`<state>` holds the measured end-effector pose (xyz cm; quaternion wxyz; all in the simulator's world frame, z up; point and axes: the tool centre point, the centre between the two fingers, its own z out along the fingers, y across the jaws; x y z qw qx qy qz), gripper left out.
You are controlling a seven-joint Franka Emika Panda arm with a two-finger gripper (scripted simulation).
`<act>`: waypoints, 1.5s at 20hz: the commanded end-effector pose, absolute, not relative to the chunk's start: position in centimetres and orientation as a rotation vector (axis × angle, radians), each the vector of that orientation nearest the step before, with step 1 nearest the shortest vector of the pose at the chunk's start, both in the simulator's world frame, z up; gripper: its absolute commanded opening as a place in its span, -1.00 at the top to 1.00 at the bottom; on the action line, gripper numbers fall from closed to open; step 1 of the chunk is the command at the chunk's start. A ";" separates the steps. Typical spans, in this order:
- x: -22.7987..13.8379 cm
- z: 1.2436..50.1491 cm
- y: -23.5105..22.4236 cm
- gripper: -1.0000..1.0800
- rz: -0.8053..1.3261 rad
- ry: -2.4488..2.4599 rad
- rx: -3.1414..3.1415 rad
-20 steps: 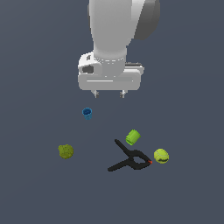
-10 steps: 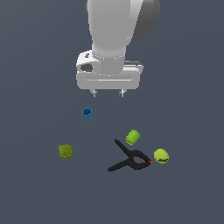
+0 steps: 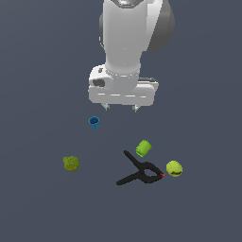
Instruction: Pick up a designated object from a clutter of objects.
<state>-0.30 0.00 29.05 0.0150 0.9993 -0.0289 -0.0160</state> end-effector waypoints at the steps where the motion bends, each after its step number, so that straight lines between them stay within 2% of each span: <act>1: 0.1 28.0 0.6 -0.92 -0.046 -0.147 3.108; 16: 2.4 19.7 5.3 -0.92 -0.019 -0.609 3.061; 30: 2.7 11.9 9.6 -0.92 -0.003 -1.023 2.964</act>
